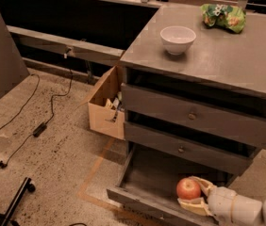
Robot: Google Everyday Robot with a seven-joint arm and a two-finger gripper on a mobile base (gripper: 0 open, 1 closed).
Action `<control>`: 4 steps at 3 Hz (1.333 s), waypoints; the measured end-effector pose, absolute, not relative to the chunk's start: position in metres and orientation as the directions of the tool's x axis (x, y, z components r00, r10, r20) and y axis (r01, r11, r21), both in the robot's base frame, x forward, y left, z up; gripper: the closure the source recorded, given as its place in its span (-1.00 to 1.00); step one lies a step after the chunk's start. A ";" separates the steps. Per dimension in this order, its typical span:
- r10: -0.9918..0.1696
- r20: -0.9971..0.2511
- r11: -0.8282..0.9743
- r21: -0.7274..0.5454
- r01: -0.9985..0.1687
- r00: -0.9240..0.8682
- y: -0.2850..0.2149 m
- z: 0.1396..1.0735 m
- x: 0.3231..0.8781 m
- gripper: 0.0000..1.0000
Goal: Place apple into bottom drawer
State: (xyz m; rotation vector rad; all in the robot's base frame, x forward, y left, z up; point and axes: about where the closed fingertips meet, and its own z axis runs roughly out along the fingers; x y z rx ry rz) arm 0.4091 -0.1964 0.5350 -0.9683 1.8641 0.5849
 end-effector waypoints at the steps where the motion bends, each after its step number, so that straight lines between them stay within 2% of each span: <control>1: -0.416 -0.873 0.566 -0.031 -0.824 -0.253 -0.176 0.476 0.419 1.00; 3: -0.476 -0.834 0.551 -0.035 -0.834 -0.279 -0.170 0.388 0.458 1.00; 4: -0.481 -0.833 0.547 -0.039 -0.836 -0.275 -0.169 0.387 0.462 1.00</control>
Offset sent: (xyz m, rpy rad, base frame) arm 0.0483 0.0357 -0.1807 -0.1301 0.0133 -0.0009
